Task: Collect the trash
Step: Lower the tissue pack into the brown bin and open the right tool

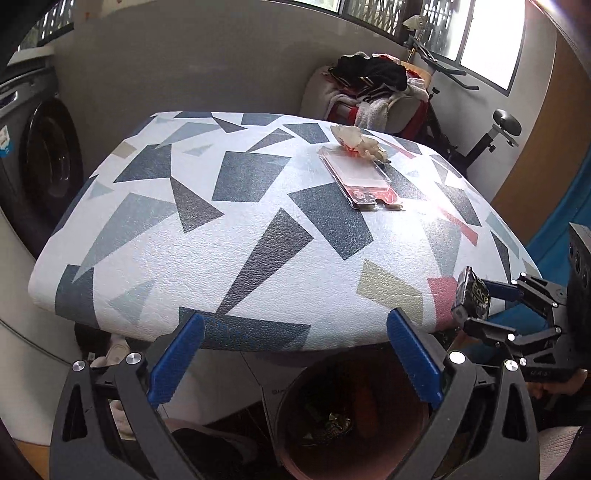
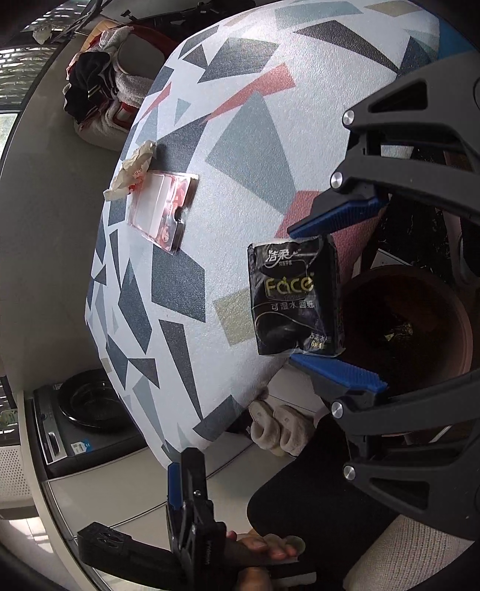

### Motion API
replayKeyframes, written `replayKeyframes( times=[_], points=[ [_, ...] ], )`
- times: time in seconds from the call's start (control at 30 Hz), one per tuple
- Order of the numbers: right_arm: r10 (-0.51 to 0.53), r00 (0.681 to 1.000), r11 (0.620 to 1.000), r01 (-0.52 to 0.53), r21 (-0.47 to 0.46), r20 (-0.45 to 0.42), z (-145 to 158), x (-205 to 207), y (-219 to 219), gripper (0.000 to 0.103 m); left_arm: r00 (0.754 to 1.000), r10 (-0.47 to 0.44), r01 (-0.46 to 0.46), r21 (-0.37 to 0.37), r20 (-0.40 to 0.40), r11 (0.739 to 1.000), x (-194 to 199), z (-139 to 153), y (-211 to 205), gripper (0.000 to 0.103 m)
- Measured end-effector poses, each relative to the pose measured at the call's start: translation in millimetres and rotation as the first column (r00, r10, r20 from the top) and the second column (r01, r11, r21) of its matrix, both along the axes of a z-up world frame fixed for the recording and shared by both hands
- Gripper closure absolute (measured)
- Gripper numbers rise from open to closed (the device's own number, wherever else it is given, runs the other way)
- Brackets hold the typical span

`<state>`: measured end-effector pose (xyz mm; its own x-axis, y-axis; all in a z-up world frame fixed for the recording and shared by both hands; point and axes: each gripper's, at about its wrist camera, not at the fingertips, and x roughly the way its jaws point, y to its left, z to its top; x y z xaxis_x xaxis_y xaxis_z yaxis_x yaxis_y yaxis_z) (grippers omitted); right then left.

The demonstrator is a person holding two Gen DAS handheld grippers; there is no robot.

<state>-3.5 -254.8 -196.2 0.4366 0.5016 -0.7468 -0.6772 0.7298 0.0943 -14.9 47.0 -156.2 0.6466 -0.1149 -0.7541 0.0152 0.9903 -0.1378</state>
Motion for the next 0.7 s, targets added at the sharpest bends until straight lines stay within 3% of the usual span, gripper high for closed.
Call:
replayKeyframes(
  times=[0.33,0.7],
  points=[
    [0.147,0.980,0.987,-0.154,-0.047,-0.137,-29,-26,25,0.039,0.998,0.063,-0.063,-0.009,-0.004,0.998,-1,0,20,0.006],
    [0.213,0.948,0.964,-0.243,-0.107,-0.235,-53,-41,42,0.039,0.998,0.062,-0.062,-0.008,-0.013,0.998,-1,-4,20,0.006]
  ],
)
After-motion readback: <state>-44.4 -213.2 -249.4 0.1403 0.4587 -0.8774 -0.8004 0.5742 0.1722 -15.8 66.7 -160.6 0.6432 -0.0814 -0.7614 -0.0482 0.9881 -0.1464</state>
